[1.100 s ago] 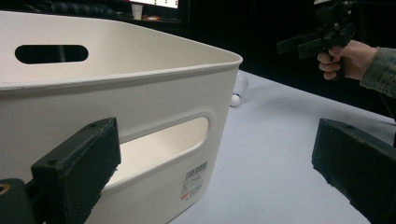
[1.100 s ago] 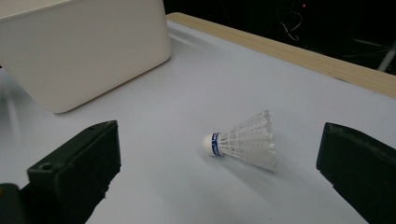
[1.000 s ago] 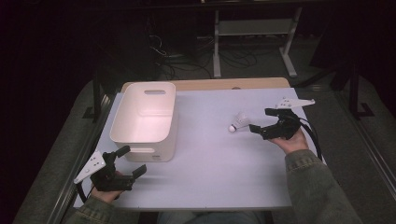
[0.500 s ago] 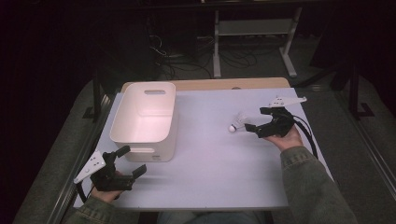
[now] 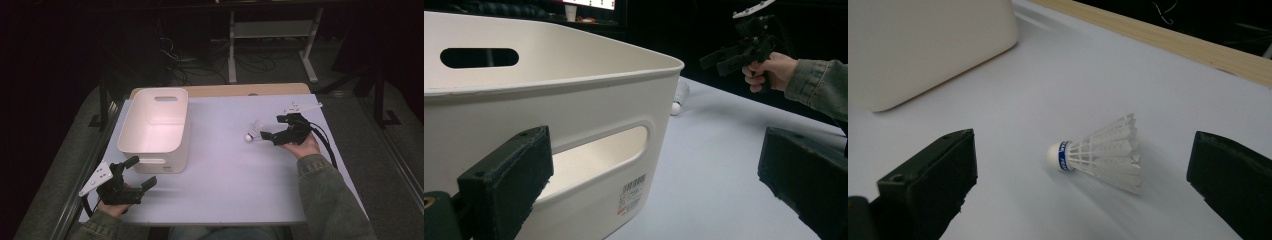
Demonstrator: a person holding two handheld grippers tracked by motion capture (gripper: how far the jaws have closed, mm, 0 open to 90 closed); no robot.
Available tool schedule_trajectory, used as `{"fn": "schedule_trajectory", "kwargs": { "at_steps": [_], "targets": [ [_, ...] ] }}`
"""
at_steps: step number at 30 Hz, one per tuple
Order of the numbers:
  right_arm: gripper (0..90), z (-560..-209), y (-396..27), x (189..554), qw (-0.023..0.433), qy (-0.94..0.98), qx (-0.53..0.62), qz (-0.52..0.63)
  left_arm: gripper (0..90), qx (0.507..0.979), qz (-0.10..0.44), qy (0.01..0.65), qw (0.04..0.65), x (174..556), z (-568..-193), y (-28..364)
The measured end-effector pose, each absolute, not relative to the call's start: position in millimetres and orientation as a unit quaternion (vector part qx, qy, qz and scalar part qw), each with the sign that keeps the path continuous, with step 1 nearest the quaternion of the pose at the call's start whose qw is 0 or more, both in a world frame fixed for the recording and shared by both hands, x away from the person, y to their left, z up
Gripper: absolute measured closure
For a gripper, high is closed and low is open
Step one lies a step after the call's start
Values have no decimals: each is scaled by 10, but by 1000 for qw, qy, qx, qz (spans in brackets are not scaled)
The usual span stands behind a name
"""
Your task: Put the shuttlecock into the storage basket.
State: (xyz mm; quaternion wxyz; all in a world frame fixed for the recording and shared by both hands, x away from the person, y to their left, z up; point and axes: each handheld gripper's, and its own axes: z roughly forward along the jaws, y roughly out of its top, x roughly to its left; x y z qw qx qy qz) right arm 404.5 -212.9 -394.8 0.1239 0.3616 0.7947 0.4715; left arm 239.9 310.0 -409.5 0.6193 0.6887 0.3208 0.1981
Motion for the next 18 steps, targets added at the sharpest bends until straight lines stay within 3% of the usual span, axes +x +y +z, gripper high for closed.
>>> {"fn": "schedule_trajectory", "kwargs": {
  "at_steps": [12,18],
  "targets": [
    [71,-4076,-2215,4190,111,793,385,458,8,688,196,322,621,2401,-4097,3105],
    [201,-4144,-2263,4256,84,795,389,457,8,684,193,324,624,2400,-4098,3103]
  ]
}}
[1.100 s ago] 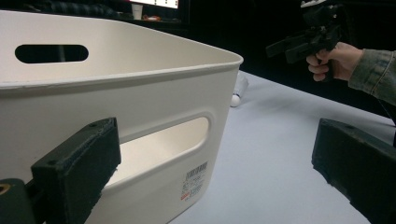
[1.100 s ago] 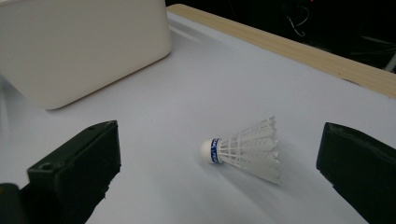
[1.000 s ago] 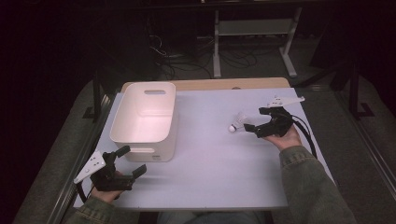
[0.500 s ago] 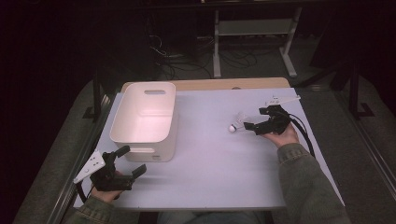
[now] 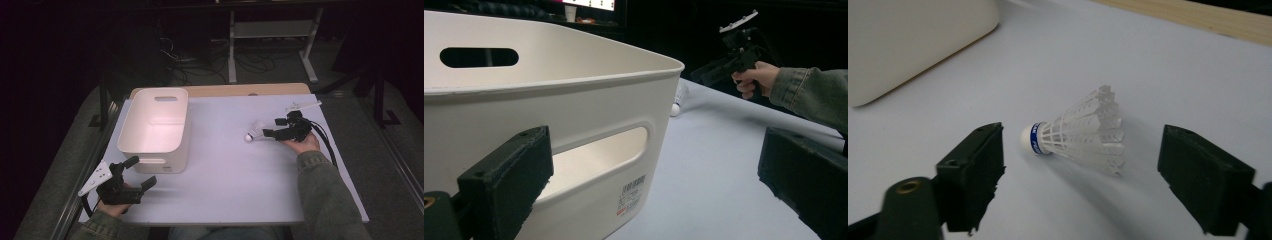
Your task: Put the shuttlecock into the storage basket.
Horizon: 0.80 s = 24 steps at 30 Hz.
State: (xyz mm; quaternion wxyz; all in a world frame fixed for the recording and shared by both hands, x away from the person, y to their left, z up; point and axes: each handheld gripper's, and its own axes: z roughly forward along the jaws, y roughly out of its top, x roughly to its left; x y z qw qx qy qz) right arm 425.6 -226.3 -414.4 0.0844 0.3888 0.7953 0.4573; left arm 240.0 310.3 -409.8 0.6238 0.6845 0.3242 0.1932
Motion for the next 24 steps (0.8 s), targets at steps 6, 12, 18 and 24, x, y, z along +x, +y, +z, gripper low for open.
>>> {"fn": "schedule_trajectory", "kwargs": {
  "at_steps": [6,12,18,24],
  "targets": [
    [315,-4185,-2294,4292,59,796,397,454,8,683,192,325,625,2400,-4098,3104],
    [482,-4221,-2291,4302,39,797,401,449,8,683,191,326,626,2399,-4097,3107],
    [672,-4265,-2286,4317,40,807,408,425,8,683,191,326,625,2398,-4096,3112],
    [784,-4286,-2288,4330,47,809,417,413,8,683,190,326,625,2401,-4098,3115]
  ]
}}
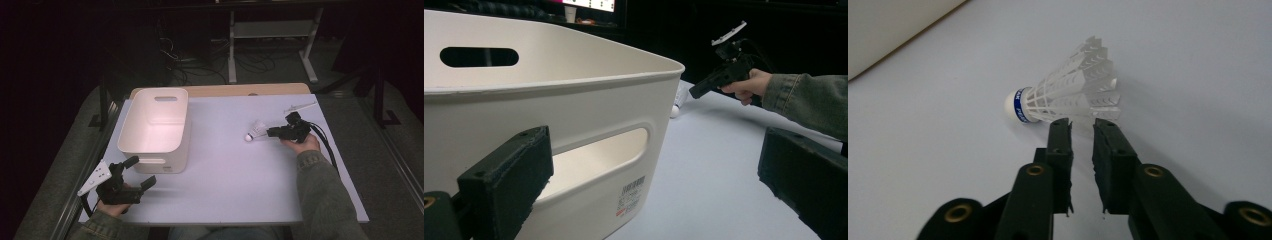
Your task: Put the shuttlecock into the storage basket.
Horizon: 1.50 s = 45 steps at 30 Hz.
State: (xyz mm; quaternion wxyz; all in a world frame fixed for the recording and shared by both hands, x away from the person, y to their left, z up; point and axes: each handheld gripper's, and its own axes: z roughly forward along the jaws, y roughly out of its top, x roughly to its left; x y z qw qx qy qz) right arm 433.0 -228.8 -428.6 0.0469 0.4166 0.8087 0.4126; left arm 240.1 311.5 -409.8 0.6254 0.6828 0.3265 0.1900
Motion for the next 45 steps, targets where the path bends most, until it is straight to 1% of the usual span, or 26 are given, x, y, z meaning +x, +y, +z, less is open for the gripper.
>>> {"fn": "schedule_trajectory", "kwargs": {
  "at_steps": [1,5,8,13,19,30,34,45],
  "targets": [
    [812,-4286,-2289,4335,46,806,423,411,8,683,190,327,625,2401,-4099,3115],
    [844,-4304,-2299,4352,46,806,429,405,8,682,189,327,626,2401,-4099,3115],
    [881,-4376,-2294,4382,32,815,435,380,8,680,188,328,628,2402,-4099,3113],
    [885,-4427,-2284,4407,27,816,439,375,8,680,188,328,628,2401,-4099,3113],
    [887,-4428,-2286,4442,30,802,450,391,8,679,187,329,629,2404,-4101,3114],
    [888,-4450,-2275,4482,33,802,455,385,8,678,188,330,630,2405,-4101,3115],
    [888,-4389,-2150,4541,33,807,445,387,8,678,188,329,630,2404,-4100,3117],
    [888,-4352,-1973,4651,32,809,442,386,8,679,189,328,629,2402,-4100,3125]
  ]
}}
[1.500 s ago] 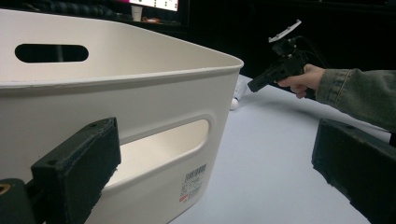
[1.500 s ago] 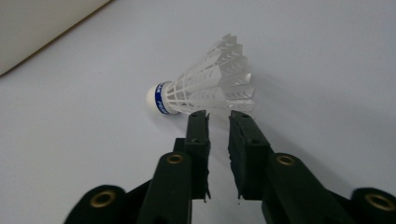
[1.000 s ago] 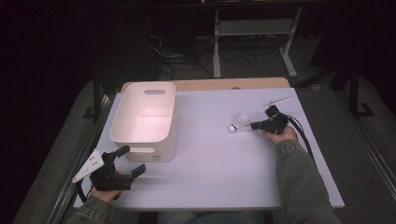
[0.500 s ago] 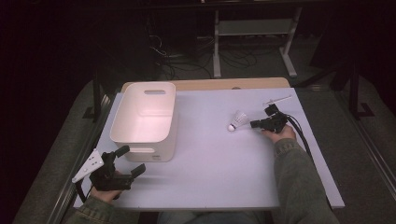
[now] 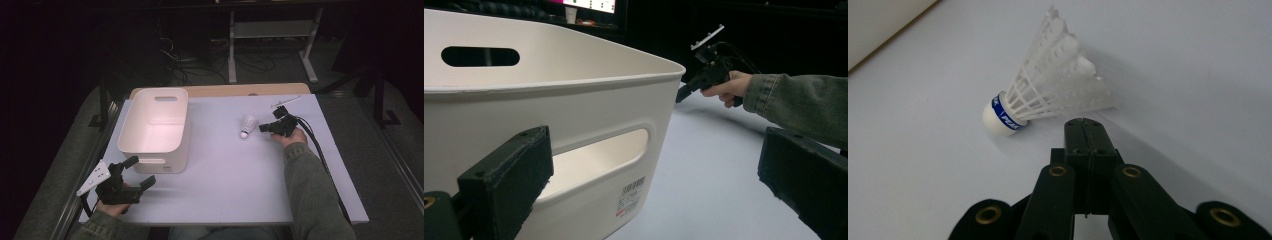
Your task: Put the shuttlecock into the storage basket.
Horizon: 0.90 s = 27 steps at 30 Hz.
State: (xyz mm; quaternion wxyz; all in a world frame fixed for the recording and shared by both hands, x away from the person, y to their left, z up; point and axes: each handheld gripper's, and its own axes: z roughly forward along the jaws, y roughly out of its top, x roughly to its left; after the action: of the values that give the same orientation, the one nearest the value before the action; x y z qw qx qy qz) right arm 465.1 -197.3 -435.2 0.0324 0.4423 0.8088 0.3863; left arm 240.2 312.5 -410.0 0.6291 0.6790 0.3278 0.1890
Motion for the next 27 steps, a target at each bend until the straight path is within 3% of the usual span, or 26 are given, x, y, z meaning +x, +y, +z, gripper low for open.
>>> {"fn": "schedule_trajectory", "kwargs": {
  "at_steps": [27],
  "targets": [
    [888,-4304,-1538,4993,11,798,433,420,8,678,185,328,631,2404,-4100,3133]
  ]
}}
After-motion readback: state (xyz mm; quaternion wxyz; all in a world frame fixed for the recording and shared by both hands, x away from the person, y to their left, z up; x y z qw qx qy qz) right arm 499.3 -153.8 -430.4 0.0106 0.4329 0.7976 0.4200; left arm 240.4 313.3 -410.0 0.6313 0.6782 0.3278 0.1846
